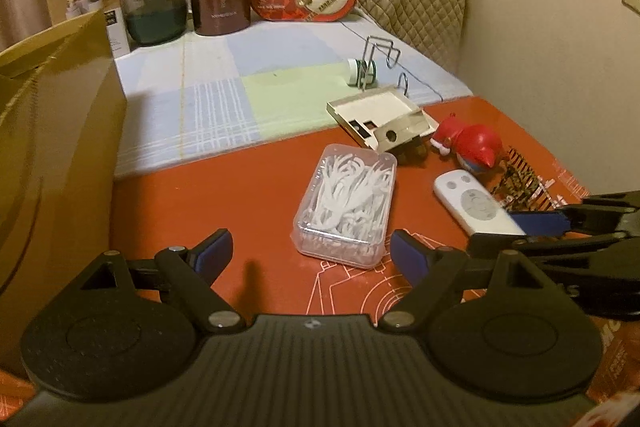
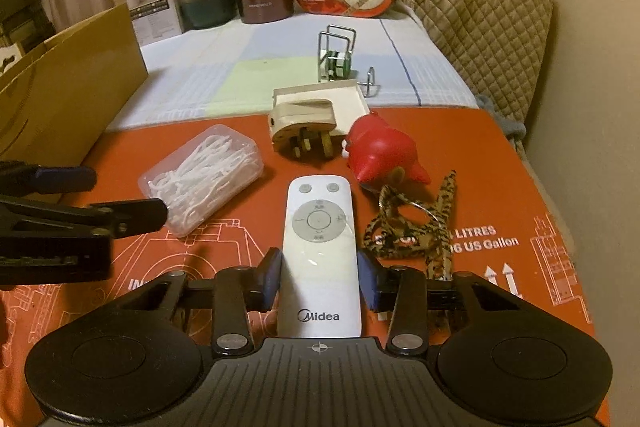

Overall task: Organize rigid objects
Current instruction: 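Grasp the Midea remote with the right tool while the left tool grasps the clear floss pick box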

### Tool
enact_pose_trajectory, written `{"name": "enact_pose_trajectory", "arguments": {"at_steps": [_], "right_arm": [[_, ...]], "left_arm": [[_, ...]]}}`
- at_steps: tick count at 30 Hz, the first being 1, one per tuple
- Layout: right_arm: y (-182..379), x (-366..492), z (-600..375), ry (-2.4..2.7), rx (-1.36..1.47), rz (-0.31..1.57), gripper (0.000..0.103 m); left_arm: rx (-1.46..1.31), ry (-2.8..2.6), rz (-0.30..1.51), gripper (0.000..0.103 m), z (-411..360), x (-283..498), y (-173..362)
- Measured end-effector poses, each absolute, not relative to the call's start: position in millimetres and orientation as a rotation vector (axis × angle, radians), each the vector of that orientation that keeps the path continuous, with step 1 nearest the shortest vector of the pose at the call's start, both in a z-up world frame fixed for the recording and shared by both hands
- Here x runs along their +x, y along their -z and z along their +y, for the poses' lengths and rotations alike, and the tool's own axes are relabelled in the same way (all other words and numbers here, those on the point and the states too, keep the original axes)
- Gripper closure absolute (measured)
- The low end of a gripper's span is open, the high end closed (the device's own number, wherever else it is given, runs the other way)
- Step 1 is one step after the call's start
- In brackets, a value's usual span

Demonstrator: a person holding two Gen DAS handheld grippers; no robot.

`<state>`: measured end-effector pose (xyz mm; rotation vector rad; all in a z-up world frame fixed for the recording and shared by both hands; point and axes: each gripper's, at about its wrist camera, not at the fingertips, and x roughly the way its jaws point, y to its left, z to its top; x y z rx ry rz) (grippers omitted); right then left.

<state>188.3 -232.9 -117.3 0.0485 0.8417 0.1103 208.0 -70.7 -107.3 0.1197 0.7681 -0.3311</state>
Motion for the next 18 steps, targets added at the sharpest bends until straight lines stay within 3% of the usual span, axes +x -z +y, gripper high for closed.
{"name": "enact_pose_trajectory", "arguments": {"at_steps": [6,9,11,18], "right_arm": [[114.3,180.2,-235.2,-0.1,0.062,0.847,0.066],[114.1,179.9,-234.7,-0.101,0.064,0.846,0.066],[114.2,179.6,-234.3,-0.102,0.059,0.845,0.066],[114.5,177.4,-227.1,-0.12,0.038,0.842,0.066]], "left_arm": [[0.144,0.367,0.761,0.021,-82.6,220.2,116.3],[0.165,0.376,0.758,0.029,-89.6,227.8,120.6],[0.18,0.373,0.764,0.043,-92.3,230.5,122.6],[0.142,0.306,0.8,0.048,-76.2,197.4,116.0]]}}
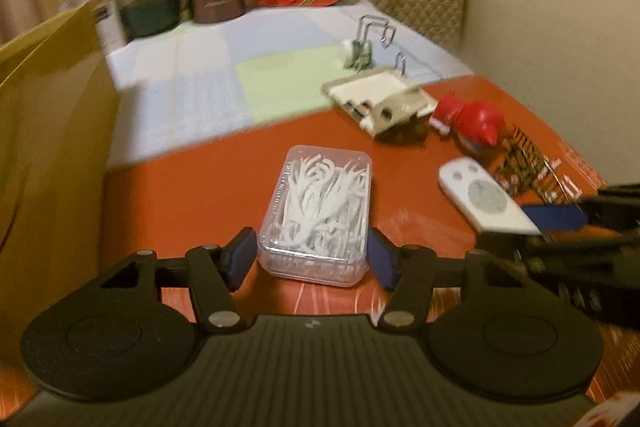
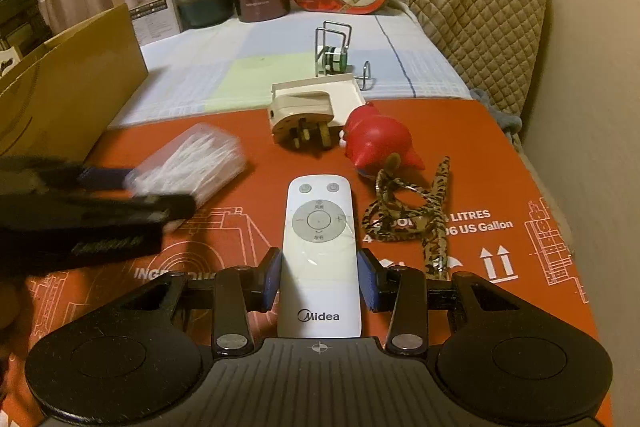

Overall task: Organize rigid objects
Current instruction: 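Grasp the Midea remote with the right tool while the left tool grasps the clear floss pick box, then carry the floss pick box and Midea remote in both tools over the cardboard box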

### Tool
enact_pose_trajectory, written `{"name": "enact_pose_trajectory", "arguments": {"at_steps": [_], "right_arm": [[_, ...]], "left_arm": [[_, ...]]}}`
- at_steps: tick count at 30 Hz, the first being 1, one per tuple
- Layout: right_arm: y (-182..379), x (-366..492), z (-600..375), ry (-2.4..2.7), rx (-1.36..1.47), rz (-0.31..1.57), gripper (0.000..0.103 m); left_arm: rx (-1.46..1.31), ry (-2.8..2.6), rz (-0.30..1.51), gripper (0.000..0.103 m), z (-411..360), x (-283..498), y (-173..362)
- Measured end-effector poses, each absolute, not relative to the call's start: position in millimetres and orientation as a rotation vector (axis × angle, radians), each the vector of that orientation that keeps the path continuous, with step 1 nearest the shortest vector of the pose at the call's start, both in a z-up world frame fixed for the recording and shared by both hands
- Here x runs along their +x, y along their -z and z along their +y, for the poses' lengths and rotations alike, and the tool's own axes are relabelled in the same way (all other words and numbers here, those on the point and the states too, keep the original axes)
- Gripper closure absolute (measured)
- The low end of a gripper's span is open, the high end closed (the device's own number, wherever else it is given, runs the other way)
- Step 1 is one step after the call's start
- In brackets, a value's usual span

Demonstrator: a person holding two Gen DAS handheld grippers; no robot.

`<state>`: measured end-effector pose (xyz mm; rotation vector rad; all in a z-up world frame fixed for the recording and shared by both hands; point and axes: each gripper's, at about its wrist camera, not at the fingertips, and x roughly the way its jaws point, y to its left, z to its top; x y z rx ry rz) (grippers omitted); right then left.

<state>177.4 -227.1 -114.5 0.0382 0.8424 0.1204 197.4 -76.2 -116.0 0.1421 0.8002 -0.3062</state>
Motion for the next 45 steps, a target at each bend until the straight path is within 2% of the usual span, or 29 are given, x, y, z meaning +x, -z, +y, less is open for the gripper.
{"name": "enact_pose_trajectory", "arguments": {"at_steps": [6,8,22,27,29,45], "right_arm": [[115.5,170.4,-212.7,-0.179,0.017,0.844,0.065],[116.6,170.6,-208.2,-0.186,0.004,0.838,0.065],[123.1,182.1,-201.2,-0.178,-0.04,0.805,0.065],[123.3,183.3,-199.7,-0.174,-0.048,0.807,0.065],[123.2,183.6,-199.4,-0.173,-0.049,0.808,0.065],[96.1,169.7,-196.3,-0.155,0.009,0.756,0.065]], "left_arm": [[0.142,0.279,0.804,0.048,-55.8,154.0,114.4],[0.134,0.273,0.801,0.042,-52.1,153.3,114.8],[0.155,0.32,0.785,0.042,-58.6,177.6,119.3],[0.155,0.328,0.797,0.043,-60.4,181.9,121.7],[0.151,0.33,0.807,0.05,-60.6,182.0,123.0],[0.1,0.284,0.779,0.051,-47.5,149.6,87.5]]}}
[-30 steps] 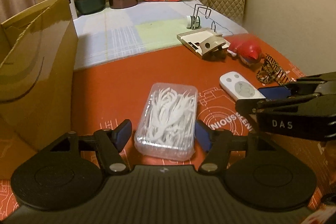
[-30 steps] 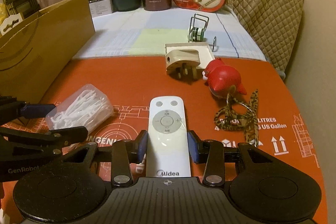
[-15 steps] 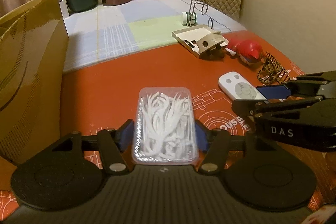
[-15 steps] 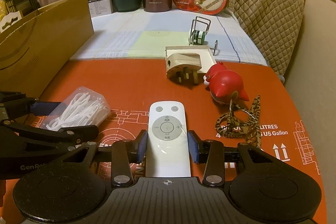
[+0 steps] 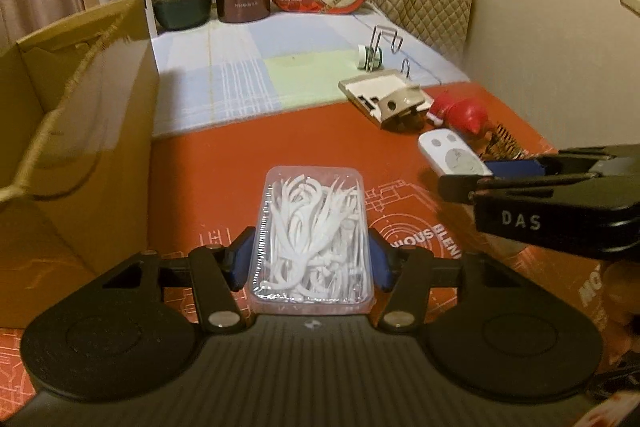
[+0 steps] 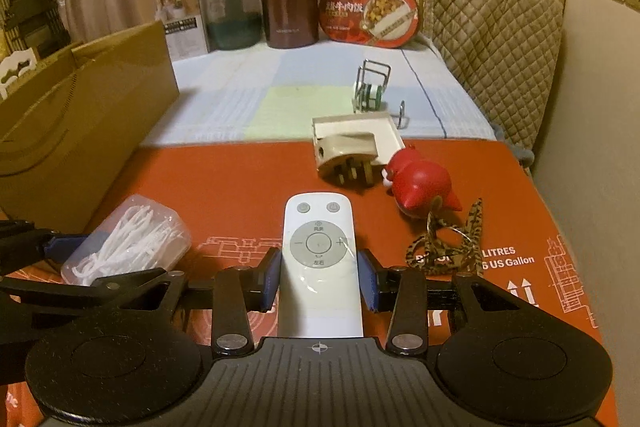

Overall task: Organize rigid objects
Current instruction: 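Carry the floss pick box and Midea remote in both tools over the cardboard box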

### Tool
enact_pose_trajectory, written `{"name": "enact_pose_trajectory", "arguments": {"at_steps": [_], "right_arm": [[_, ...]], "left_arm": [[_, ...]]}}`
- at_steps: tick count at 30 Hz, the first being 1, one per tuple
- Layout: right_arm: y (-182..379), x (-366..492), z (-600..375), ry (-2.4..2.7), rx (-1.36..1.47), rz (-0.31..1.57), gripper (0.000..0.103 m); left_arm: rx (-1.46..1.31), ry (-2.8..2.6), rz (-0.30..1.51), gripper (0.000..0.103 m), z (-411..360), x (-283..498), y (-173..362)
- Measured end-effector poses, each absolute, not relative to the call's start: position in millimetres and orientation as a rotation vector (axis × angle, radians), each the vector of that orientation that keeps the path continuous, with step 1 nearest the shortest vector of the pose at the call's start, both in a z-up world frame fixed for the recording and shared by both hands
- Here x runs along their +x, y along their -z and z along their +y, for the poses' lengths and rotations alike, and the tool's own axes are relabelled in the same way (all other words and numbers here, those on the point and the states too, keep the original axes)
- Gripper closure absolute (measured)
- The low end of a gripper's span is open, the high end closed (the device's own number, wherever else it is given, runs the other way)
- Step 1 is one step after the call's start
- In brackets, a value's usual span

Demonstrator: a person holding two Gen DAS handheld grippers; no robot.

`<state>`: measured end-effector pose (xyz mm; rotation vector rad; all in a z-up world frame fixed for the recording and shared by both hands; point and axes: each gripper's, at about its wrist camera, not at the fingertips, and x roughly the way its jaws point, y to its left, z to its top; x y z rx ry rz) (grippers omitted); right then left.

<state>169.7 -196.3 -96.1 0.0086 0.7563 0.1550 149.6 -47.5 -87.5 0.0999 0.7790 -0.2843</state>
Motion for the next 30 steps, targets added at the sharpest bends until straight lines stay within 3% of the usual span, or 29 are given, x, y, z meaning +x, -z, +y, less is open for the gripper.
{"name": "enact_pose_trajectory", "arguments": {"at_steps": [21,30], "right_arm": [[-30.0,135.8,-118.0,-0.341,0.064,0.604,0.065],[-49.0,156.3,-52.5,-0.459,0.041,0.61,0.065]], "left_arm": [[0.047,0.202,0.636,0.051,30.7,106.0,-33.6],[0.051,0.095,0.622,0.051,92.4,109.0,-54.0]]}}
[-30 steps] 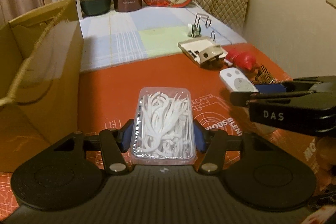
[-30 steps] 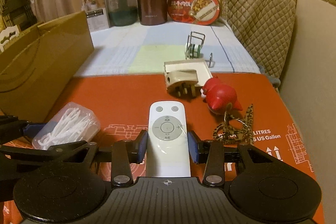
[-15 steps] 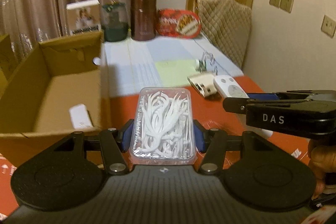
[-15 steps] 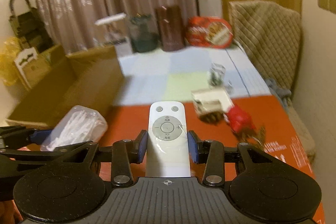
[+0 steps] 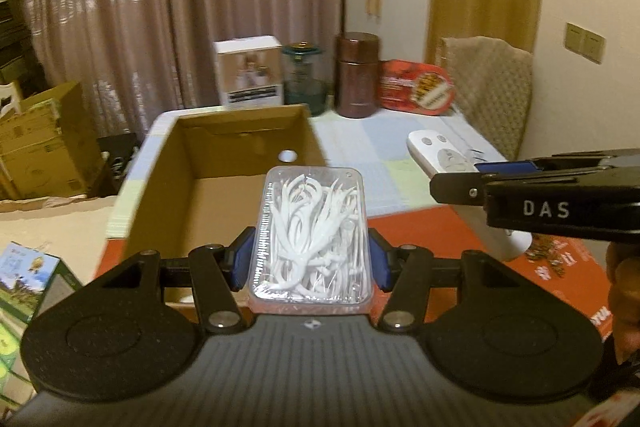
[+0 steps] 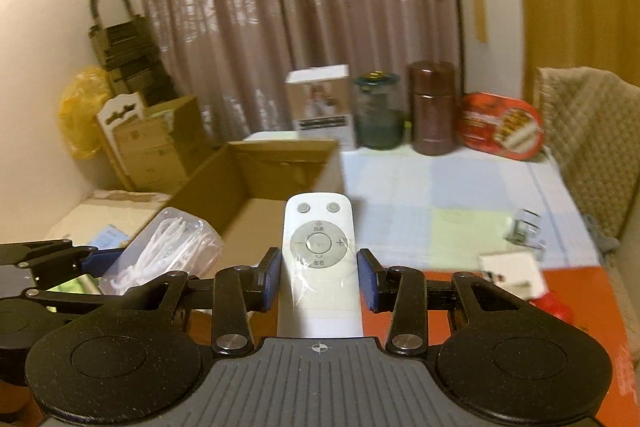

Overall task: Organize rigid objects
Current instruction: 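Carry the floss pick box and Midea remote in both tools over the cardboard box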

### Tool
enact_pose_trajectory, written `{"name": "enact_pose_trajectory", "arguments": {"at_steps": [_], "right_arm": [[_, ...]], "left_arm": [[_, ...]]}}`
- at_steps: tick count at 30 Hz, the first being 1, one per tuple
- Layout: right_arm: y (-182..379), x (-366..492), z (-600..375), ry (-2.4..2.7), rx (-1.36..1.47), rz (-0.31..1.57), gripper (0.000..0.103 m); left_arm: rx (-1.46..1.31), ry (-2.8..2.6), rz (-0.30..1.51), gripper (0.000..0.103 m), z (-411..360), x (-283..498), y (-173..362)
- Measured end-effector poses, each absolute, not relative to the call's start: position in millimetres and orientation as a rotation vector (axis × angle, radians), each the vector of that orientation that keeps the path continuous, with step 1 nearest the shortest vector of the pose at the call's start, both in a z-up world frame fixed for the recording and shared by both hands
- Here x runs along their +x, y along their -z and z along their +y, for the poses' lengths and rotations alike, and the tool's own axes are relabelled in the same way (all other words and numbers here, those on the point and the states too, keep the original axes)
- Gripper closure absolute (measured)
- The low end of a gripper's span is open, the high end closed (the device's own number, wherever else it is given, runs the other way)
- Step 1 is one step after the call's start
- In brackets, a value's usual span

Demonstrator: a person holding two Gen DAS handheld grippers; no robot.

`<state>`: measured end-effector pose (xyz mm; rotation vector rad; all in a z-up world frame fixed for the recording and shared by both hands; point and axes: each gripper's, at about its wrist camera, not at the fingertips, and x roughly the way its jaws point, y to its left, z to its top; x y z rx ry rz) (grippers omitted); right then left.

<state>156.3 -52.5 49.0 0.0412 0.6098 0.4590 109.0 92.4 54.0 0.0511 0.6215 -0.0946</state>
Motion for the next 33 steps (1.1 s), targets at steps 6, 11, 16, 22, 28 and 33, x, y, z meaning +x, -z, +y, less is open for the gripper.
{"name": "enact_pose_trajectory", "arguments": {"at_steps": [6,11,16,22,28,33], "right_arm": [[-47.4,179.9,-15.7,-0.509,0.016,0.622,0.065],[-37.7,205.2,7.8,-0.522,-0.002,0.643,0.065],[-25.2,238.0,23.8,-0.527,0.012,0.692,0.065],[-17.5,272.0,41.4,-0.529,-0.003,0.706,0.065],[3.7,299.0,53.4,-0.512,-0.041,0.732,0.065],[15.0,312.8,60.0,-0.516,-0.08,0.731,0.065]], "left_arm": [[0.041,0.054,0.635,0.051,128.8,126.5,-53.0],[0.032,0.043,0.655,0.051,152.5,154.6,-43.9],[0.031,0.025,0.672,0.051,173.9,186.6,-31.9],[0.025,0.012,0.674,0.051,184.2,219.1,-14.0],[0.038,0.024,0.696,0.051,186.2,242.6,6.9],[0.057,0.025,0.707,0.051,189.9,254.8,17.5]]}}
